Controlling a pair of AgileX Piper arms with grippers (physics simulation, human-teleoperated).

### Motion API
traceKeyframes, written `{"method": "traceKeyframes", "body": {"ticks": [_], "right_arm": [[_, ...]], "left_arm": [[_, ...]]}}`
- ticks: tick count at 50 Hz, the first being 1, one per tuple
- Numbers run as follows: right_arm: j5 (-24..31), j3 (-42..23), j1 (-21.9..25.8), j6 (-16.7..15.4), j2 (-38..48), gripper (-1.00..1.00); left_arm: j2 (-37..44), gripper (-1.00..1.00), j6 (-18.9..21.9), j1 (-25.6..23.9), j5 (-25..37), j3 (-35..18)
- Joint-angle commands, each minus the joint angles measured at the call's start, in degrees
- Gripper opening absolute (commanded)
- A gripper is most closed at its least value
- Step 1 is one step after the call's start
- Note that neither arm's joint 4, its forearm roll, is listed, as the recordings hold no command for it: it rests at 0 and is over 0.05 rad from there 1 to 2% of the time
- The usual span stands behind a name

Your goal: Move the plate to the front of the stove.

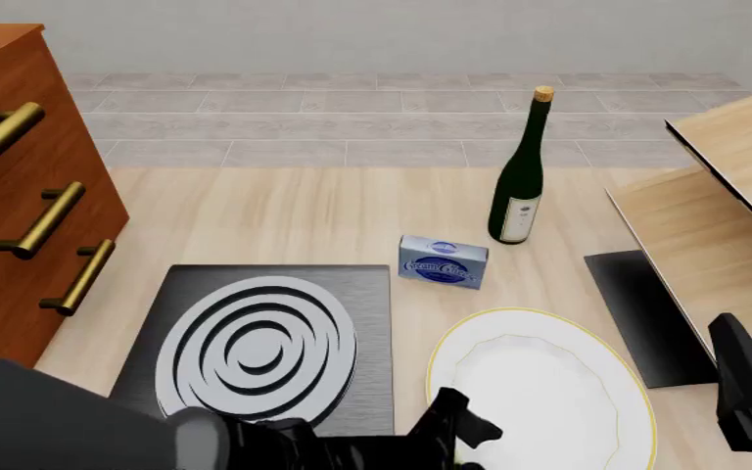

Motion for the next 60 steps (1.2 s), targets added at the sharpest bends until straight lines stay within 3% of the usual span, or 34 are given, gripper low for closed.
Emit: {"method": "traceKeyframes", "body": {"ticks": [1, 19, 32, 33, 44, 60], "right_arm": [[0.02, 0.00, -0.02, 0.00, 0.00, 1.00], [0.01, 0.00, 0.01, 0.00, 0.00, 1.00], [-0.01, 0.00, 0.00, 0.01, 0.00, 1.00], [0.00, 0.00, 0.00, -0.01, 0.00, 1.00], [0.00, 0.00, 0.00, 0.01, 0.00, 1.00], [0.00, 0.00, 0.01, -0.02, 0.00, 1.00]], "left_arm": [[0.59, 1.00, 1.88, 1.97, -0.09, -0.51], [3.29, 1.00, 4.39, 4.09, -1.65, -1.35], [3.97, 1.00, 3.90, 3.47, -1.95, -1.50], [3.61, -1.00, 3.73, 3.24, -1.88, -1.36], [0.21, -1.00, 2.52, 0.88, -0.55, 0.97], [-11.43, -1.00, 2.41, -1.92, 3.29, 5.03]]}}
